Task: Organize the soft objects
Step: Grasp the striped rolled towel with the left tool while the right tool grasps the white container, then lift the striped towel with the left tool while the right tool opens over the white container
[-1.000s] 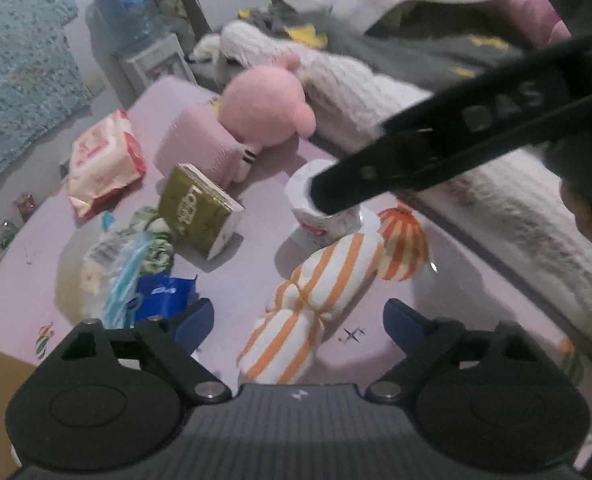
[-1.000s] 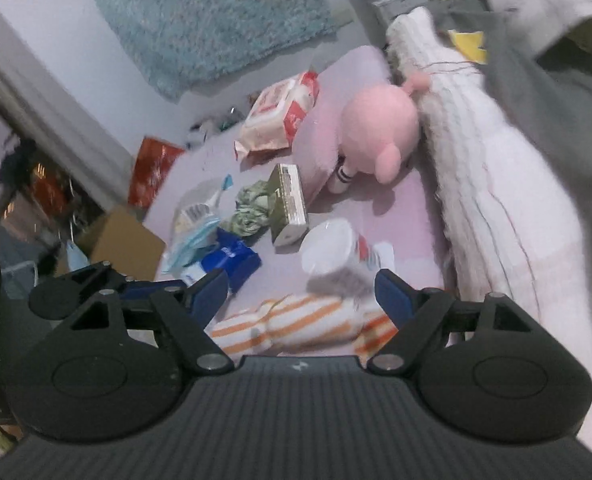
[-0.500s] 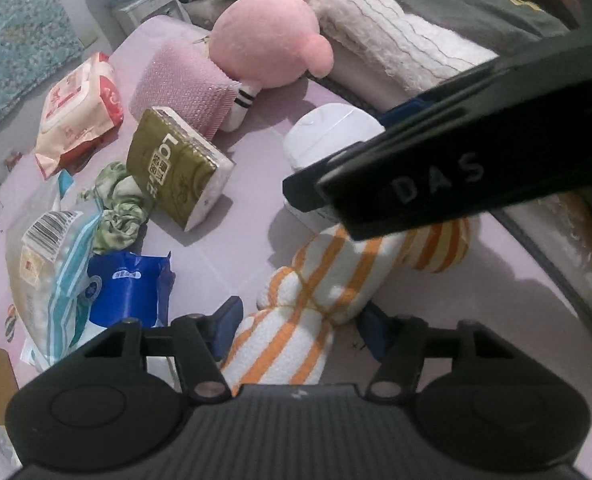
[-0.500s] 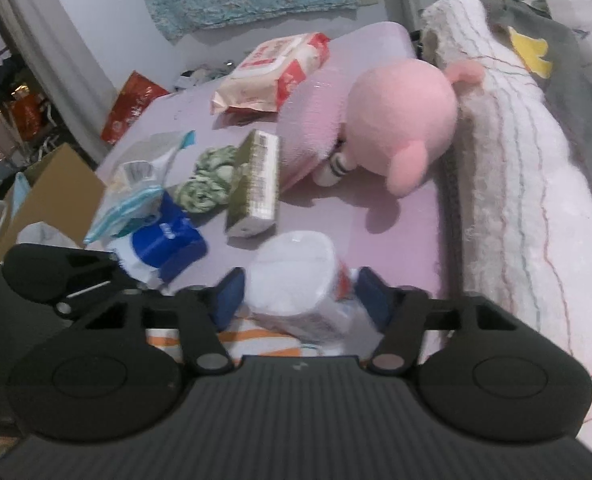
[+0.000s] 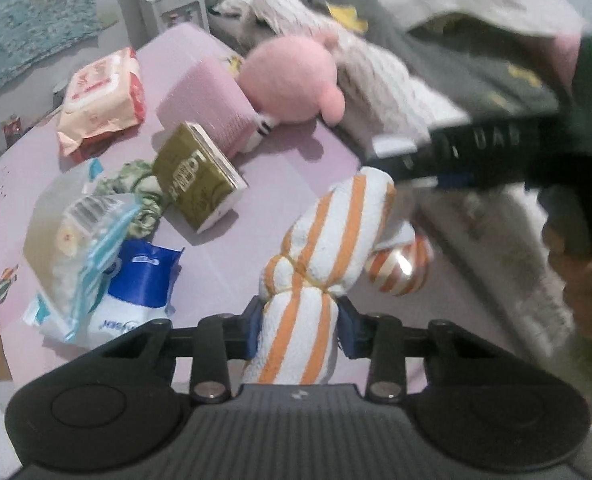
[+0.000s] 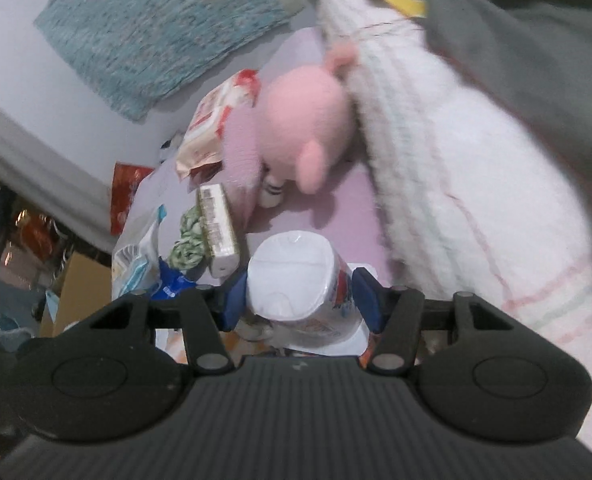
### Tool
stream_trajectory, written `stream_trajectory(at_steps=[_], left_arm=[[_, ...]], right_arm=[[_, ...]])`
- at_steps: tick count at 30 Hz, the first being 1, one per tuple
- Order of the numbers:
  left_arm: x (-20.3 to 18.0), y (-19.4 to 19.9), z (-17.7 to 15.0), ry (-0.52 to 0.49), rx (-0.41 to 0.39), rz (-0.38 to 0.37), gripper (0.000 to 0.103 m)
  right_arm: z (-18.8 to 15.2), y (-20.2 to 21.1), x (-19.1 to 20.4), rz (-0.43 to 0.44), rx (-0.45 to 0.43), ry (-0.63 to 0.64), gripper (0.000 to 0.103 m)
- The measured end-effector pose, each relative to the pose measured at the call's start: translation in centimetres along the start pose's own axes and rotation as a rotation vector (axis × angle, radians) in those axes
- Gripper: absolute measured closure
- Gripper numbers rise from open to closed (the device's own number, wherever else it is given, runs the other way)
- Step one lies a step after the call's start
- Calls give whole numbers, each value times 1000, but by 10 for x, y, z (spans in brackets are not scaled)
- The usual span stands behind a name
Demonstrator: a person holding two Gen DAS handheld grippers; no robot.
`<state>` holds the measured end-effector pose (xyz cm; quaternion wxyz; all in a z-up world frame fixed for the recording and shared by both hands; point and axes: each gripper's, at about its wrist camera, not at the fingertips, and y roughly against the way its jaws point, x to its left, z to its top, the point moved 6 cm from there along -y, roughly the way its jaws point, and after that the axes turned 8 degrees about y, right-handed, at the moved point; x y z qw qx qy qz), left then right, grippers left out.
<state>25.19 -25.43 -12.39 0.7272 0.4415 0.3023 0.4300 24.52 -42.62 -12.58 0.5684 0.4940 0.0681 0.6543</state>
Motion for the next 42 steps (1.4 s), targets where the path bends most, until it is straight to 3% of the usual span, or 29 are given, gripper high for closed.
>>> stream_trajectory(at_steps=[11, 20, 25, 31, 34, 39, 42], left_arm=[[28, 82, -19, 161, -111, -89, 65], [64, 144, -53, 265, -221, -100, 65], [78, 151, -73, 306, -233, -121, 65], [92, 156, -90, 340, -266, -147, 65], [97, 157, -96, 355, -271, -156, 65], [104, 158, -105, 365, -277, -155, 65], [107, 159, -109, 373, -282, -165, 65]], right_arm=[[-48, 28, 6, 64, 35, -104, 48], [-110, 5, 43, 380, 164, -323, 48], [-124, 2, 49, 352, 168, -323, 45], [-118, 21, 36, 173, 125, -264, 42], [-118, 32, 38, 129, 102, -239, 39], [-117, 36, 60, 71, 116, -196, 21], [-122, 27, 70, -18, 174, -183, 18]])
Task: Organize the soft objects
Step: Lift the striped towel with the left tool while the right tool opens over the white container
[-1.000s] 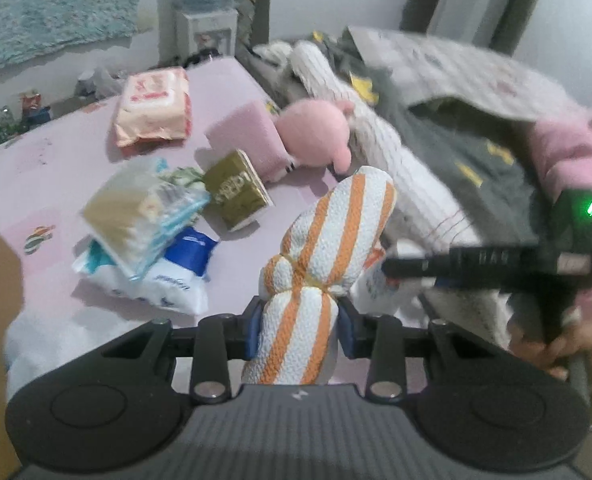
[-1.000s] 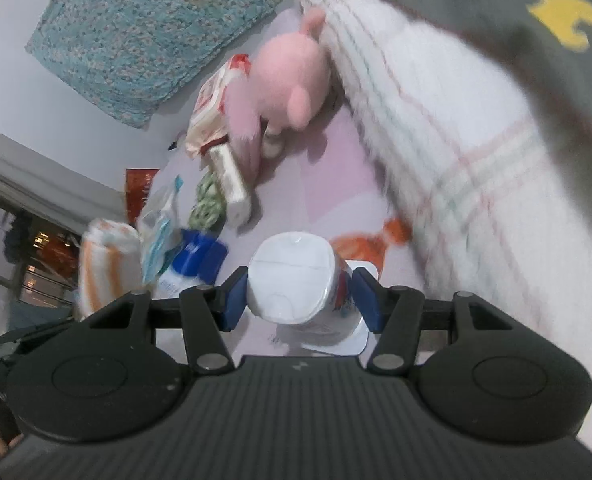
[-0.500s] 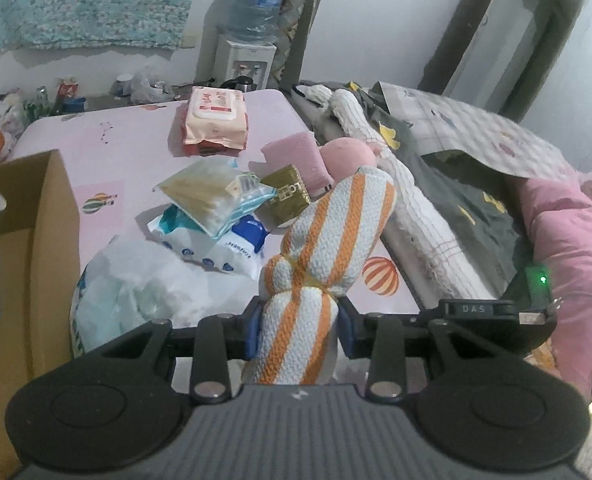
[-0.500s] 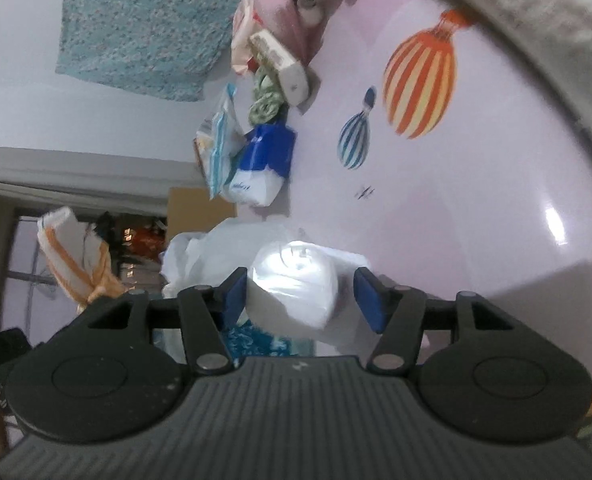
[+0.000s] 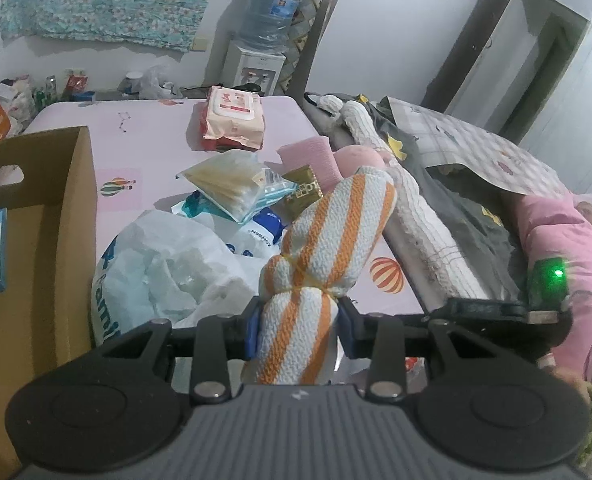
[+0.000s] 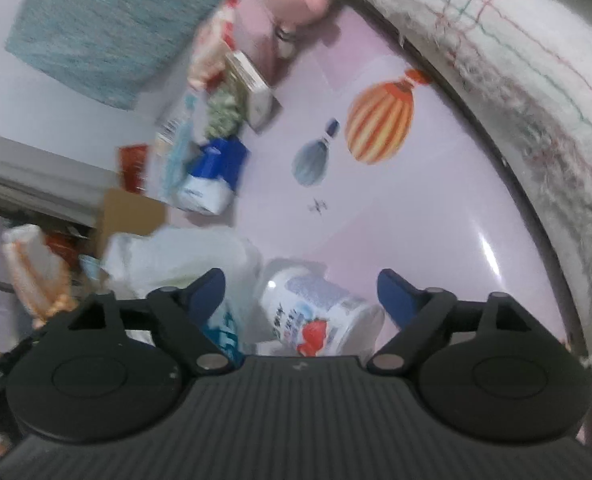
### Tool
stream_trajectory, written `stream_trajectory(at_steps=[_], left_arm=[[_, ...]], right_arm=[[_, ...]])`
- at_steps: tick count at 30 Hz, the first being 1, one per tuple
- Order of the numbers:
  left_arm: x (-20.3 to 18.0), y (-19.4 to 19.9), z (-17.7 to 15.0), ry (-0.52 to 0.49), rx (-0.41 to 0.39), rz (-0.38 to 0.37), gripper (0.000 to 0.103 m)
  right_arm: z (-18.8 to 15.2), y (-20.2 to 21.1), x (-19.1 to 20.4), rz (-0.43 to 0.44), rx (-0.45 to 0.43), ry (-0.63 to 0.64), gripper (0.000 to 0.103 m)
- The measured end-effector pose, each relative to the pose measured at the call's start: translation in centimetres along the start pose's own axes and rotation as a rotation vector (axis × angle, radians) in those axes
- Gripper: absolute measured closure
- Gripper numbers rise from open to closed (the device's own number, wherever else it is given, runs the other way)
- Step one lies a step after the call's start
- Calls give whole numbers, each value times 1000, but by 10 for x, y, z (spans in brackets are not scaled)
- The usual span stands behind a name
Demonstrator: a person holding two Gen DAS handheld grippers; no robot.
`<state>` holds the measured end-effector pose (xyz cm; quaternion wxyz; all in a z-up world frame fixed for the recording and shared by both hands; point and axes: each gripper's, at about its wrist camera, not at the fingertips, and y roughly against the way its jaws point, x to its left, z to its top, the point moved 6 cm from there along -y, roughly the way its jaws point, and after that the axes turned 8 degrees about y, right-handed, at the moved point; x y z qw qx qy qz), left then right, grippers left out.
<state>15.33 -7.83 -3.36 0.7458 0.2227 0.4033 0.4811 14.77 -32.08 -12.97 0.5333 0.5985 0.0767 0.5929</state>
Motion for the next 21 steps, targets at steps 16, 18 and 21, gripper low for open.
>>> stream_trajectory(at_steps=[16, 18, 21], left_arm=[[13, 5, -6, 22, -1, -5, 64], [12, 5, -7, 19, 2, -1, 64], [12, 5, -8, 17, 7, 5, 64]], right_arm=[[-11, -18, 1, 82, -89, -90, 25], [-13, -23, 0, 182, -116, -107, 25], [-17, -35, 0, 232, -135, -63, 24]])
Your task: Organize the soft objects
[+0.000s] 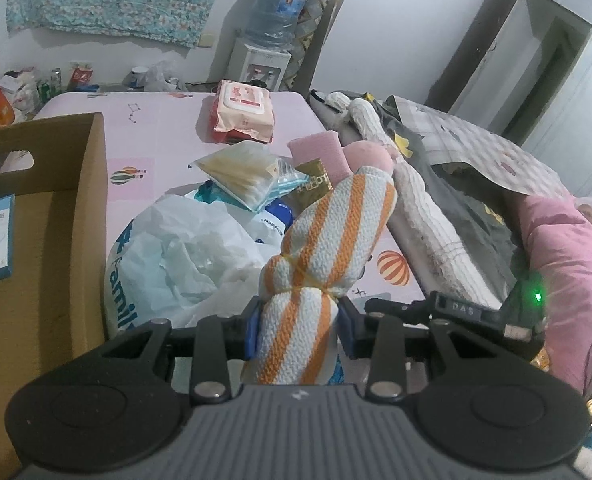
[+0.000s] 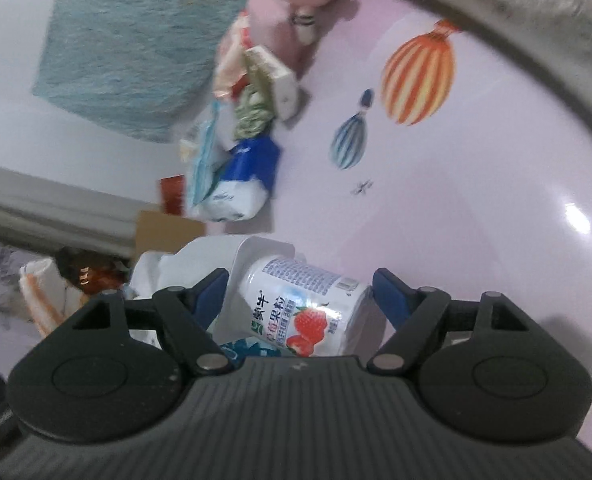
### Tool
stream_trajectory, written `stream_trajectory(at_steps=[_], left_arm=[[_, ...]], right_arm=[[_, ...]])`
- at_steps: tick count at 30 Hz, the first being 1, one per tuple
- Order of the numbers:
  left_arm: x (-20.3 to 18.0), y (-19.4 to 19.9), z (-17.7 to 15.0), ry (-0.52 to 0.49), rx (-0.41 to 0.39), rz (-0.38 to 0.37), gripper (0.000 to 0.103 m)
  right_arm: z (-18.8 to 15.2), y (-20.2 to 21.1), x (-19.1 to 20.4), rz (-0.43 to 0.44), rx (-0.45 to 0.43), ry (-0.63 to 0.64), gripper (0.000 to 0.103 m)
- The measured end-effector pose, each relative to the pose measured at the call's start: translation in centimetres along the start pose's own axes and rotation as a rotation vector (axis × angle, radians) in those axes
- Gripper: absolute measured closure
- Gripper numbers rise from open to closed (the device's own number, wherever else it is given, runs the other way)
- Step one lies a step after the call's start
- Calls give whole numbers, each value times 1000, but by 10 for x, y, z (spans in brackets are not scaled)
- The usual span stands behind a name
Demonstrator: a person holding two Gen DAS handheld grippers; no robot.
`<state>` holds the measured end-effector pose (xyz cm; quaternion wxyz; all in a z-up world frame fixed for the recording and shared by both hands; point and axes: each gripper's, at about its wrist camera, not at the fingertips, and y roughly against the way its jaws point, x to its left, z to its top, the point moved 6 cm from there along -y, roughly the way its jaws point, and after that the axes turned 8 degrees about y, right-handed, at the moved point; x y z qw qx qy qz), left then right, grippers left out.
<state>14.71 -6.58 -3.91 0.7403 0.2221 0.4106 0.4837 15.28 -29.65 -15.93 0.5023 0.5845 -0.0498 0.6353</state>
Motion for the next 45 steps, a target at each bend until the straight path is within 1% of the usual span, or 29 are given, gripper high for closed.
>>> stream_trajectory(at_steps=[3, 4, 11, 16, 19, 22, 26, 29, 31, 35, 37, 38, 40, 41, 42, 44, 45], left_arm=[[0, -1, 0, -4, 3, 9, 64], [0, -2, 0, -5, 4, 10, 64], [-5, -5, 0, -15, 8, 12, 64], [-8, -8, -2, -20, 13, 18, 64], [-9, -10, -2, -19, 15, 19, 64], [-10, -12, -2, -20, 20, 21, 64], [-9, -12, -2, -22, 22, 28, 64], [-9, -12, -1, -20, 18, 33, 64], [-8, -11, 0, -17, 16, 39, 64], [-5, -9, 1, -15, 14, 48, 64], [-4, -8, 1, -16, 14, 53, 64], [-3, -7, 1, -16, 14, 55, 64], [-1, -6, 1, -16, 13, 59, 64], [0, -6, 2, -14, 13, 61, 64], [1, -5, 2, -13, 12, 61, 64], [2, -5, 2, -11, 10, 61, 64], [2, -4, 2, -10, 9, 59, 64]], right_arm=[[-4, 2, 8, -17, -25, 109, 24], [-4, 2, 10, -17, -28, 128, 24], [-2, 20, -1, -13, -90, 154, 22], [-4, 44, -14, -61, -127, 176, 20], [-6, 55, -21, -62, -138, 160, 20], [-8, 61, -15, -84, -149, 210, 20], [-9, 58, 6, -169, -148, 369, 19], [-12, 49, 27, -236, -135, 526, 13], [-14, 40, 41, -288, -124, 635, 12], [-19, 16, 58, -386, -59, 828, 10], [-19, 6, 59, -439, -25, 887, 10], [-18, 2, 59, -465, -5, 908, 11], [-15, -2, 59, -480, 23, 920, 13], [-14, -3, 60, -483, 38, 920, 18], [-13, -4, 60, -485, 57, 919, 27], [-13, -6, 61, -487, 79, 911, 39], [-12, -5, 62, -486, 84, 904, 39]])
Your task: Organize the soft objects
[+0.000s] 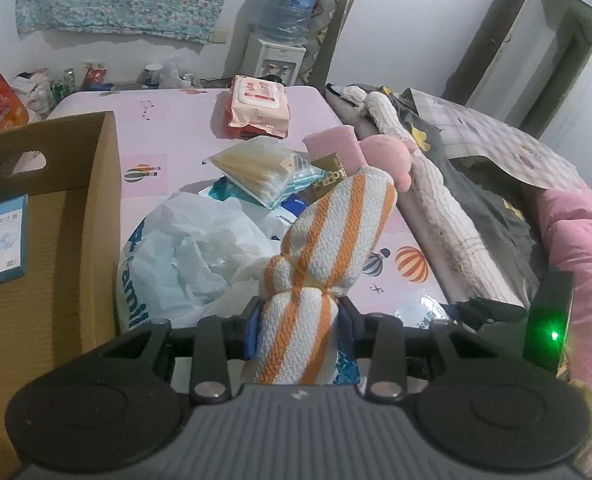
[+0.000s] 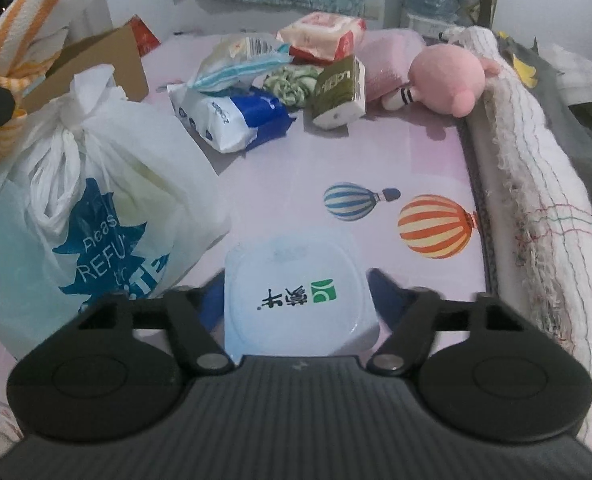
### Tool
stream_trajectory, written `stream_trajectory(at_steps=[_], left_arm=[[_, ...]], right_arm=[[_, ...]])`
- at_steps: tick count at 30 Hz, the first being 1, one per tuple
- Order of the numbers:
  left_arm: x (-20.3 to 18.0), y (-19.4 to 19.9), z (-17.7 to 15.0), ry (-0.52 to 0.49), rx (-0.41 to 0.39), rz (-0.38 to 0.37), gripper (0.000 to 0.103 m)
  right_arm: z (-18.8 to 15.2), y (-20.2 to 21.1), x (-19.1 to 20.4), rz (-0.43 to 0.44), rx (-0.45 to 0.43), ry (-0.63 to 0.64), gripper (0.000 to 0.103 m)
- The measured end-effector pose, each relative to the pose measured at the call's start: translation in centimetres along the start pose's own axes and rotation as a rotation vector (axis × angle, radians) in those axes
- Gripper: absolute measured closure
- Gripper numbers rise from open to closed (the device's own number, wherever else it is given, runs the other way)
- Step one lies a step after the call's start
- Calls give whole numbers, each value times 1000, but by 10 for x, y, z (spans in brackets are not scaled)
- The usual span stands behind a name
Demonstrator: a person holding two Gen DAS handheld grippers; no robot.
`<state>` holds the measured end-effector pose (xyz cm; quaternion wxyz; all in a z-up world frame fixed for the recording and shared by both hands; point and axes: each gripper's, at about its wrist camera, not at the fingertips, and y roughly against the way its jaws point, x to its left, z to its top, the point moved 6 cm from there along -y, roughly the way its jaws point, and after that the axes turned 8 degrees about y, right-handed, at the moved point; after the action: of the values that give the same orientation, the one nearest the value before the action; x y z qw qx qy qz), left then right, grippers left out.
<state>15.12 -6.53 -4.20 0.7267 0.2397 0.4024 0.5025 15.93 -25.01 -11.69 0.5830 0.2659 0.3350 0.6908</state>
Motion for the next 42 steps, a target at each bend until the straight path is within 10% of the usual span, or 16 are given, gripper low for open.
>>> stream_trajectory(at_steps=[22, 33, 42], left_arm=[[39, 75, 29, 65, -152, 40, 64], [112, 112, 70, 155, -274, 166, 64], [189, 52, 97, 226, -145, 238, 64]], right_arm=[[31, 68, -8, -11, -133, -85, 41], [139, 107, 38, 132, -274, 23, 41], [252, 80, 124, 341, -297, 89, 41]])
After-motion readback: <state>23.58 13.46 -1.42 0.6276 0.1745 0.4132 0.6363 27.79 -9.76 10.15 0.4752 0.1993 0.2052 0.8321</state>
